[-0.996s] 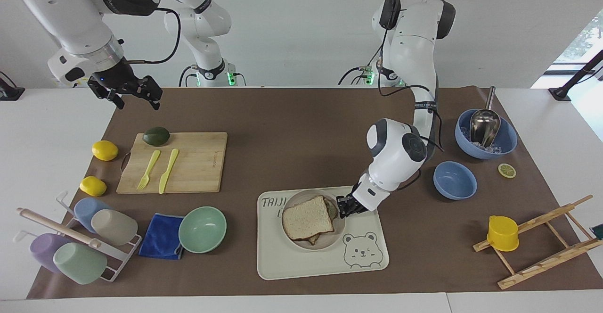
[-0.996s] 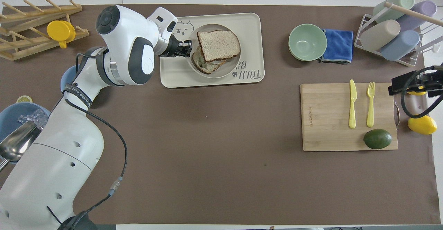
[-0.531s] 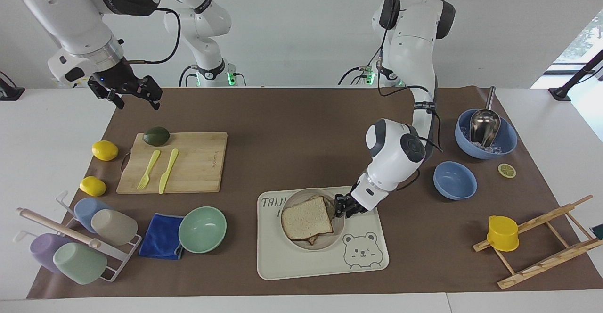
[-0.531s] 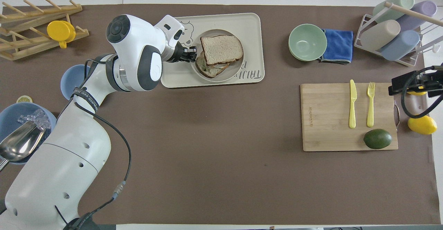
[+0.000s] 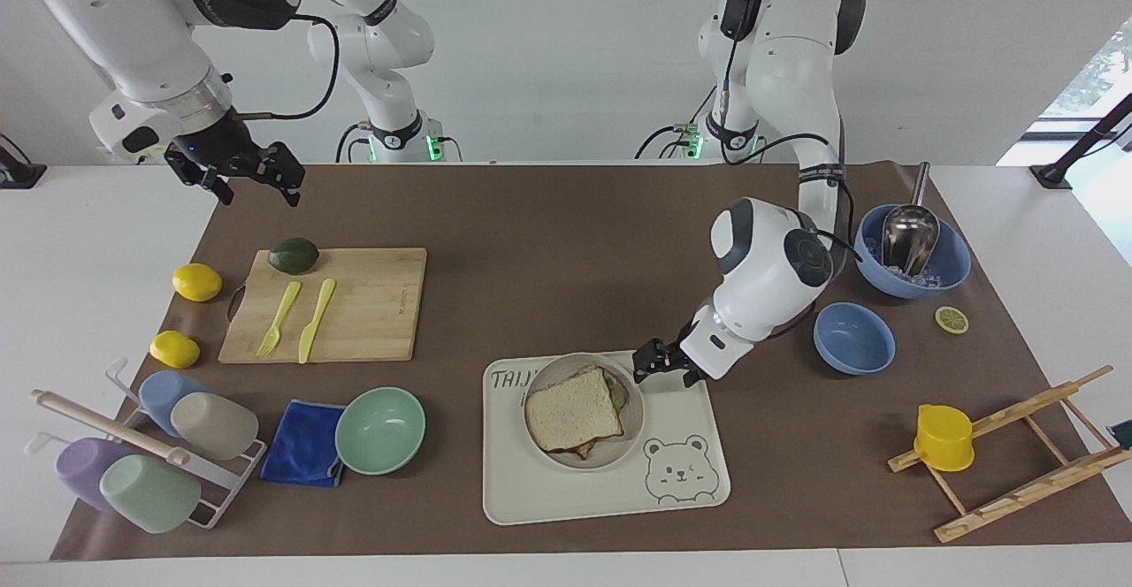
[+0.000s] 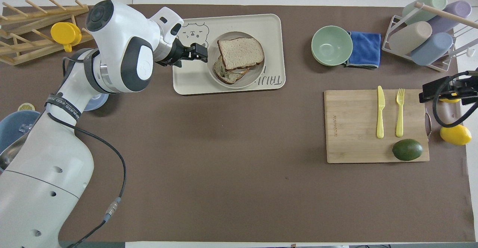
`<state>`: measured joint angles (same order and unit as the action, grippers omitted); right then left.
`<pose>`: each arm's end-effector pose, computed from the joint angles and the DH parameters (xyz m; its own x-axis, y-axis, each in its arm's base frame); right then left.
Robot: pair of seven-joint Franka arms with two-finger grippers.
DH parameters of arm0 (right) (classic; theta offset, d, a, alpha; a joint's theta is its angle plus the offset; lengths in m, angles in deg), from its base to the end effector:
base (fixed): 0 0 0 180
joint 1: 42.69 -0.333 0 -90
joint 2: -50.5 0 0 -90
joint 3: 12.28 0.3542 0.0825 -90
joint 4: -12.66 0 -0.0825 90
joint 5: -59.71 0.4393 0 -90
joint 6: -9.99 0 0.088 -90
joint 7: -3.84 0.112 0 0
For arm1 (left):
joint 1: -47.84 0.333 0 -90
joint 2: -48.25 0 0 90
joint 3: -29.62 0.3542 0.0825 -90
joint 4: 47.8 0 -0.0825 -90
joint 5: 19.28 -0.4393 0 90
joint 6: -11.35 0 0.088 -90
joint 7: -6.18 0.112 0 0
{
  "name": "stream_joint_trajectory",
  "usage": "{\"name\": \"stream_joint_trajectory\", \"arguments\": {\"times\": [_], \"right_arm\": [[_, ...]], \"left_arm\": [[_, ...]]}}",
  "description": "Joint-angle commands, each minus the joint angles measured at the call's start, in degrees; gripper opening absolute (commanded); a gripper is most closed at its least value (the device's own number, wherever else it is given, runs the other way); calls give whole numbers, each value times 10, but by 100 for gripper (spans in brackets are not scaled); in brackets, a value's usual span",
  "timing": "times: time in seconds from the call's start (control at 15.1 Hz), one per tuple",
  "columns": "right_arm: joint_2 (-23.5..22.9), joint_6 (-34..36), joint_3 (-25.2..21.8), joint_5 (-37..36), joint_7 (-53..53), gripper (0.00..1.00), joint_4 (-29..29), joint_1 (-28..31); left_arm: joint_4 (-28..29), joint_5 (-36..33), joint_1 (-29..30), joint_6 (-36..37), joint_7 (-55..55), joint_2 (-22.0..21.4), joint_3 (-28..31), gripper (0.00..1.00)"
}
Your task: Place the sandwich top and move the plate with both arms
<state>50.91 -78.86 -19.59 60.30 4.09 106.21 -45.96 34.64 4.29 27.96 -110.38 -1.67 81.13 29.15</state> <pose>0.6011 -0.0415 0.6278 0.9944 -0.0743 -0.0749 -0.0753 -0.9971 -0.0109 0.7396 -0.2939 0.3747 0.9997 -0.0137 0.0205 -0.0203 -0.9281 0.3718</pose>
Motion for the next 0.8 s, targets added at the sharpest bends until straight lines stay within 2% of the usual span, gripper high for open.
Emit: {"name": "stream_joint_trajectory", "arguments": {"times": [0.0,0.27,0.46,0.73], "right_arm": [[12,-2,4,5,5,100,11,5],[12,-2,3,5,5,100,12,5],[12,-2,3,5,5,100,12,5],[12,-2,3,5,5,100,11,5]], "left_arm": [[20,-5,36,61,3,-61,0,100],[21,-19,46,144,-1,-118,48,100],[19,-70,46,209,-3,-163,89,100],[24,-154,64,283,2,-230,98,100]]}}
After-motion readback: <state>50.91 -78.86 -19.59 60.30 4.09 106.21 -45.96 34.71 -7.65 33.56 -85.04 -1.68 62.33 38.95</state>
